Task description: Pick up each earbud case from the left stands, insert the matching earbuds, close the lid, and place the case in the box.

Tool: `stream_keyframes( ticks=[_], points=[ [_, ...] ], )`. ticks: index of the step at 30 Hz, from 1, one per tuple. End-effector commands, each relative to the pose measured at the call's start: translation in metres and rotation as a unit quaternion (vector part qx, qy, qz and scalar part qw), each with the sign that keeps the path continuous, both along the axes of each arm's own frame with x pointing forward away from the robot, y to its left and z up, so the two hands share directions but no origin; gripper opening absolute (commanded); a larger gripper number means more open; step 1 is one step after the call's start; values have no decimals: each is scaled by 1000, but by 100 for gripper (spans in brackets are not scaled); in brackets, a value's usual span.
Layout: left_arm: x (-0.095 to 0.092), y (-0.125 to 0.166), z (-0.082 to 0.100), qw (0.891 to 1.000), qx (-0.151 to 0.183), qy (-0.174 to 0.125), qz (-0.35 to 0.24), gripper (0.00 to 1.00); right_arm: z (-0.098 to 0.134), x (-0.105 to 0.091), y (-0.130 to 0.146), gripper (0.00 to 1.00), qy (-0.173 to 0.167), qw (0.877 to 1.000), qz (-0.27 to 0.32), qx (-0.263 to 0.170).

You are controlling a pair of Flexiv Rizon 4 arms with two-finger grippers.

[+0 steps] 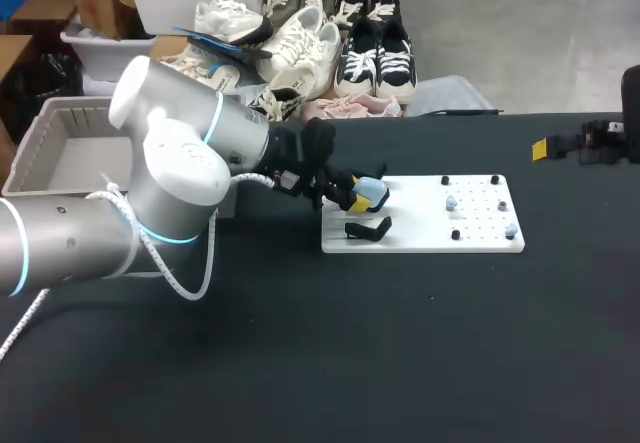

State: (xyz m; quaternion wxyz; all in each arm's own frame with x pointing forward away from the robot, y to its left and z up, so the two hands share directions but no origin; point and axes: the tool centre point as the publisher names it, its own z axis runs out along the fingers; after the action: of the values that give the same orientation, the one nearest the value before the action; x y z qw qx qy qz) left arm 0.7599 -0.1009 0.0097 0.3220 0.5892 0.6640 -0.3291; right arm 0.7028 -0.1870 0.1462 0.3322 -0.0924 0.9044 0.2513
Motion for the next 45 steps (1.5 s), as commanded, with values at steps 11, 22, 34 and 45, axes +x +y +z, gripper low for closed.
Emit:
stream_keyframes(
  ticks=[11, 22, 34, 45],
  points=[
    [-4, 7, 12, 1000, -12, 11, 11, 0, 2, -1, 1, 100, 2, 1000, -3, -4],
    [12, 1, 33, 1000, -10, 11, 17, 0, 2, -1, 1, 100, 2, 1000, -3, -4],
    [17, -29, 59, 1000, -17, -15, 5, 0, -15, 1, 19, 100, 19, 1000, 17, -4],
    [15, -55, 76, 1000, -6, -25, 12, 0, -46, 20, 65, 100, 76, 994, 74, -40]
  ],
)
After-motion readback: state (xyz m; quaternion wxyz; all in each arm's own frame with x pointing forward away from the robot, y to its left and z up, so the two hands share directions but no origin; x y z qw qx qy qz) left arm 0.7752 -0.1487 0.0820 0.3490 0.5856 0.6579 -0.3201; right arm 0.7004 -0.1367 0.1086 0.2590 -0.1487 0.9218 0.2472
